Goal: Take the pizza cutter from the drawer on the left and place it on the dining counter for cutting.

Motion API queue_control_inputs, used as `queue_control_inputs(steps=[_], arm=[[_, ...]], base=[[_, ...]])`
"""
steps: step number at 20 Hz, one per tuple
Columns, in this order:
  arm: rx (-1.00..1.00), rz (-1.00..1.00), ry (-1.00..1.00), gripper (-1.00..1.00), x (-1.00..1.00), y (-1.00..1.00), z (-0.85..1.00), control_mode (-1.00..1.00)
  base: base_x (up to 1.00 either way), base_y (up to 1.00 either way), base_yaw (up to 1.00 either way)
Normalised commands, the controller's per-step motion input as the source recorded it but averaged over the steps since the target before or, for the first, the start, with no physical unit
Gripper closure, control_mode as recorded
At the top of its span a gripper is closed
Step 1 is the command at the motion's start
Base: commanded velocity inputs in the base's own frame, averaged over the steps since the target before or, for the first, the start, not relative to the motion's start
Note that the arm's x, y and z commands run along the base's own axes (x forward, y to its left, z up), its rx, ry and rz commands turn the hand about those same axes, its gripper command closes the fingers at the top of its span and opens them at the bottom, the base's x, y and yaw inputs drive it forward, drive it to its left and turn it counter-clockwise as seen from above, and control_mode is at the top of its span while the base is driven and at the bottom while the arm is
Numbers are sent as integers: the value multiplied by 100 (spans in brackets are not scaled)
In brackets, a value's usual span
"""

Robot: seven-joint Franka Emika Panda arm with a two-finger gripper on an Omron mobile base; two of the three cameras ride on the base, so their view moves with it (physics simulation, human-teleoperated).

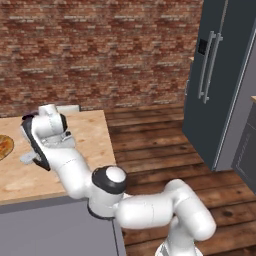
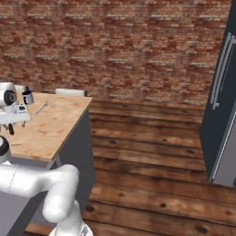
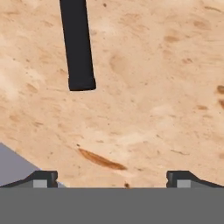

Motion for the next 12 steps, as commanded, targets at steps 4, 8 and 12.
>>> queue_control_inputs(steps=[4,8,12], arm=[[0,-4,0,-100,-64,-70,38,-100],[0,-4,0,-100,-86,-58,56,-100],[0,-5,0,-100,-100,-40,59,-100]], base=[[0,0,0],[0,0,0],[0,0,0]])
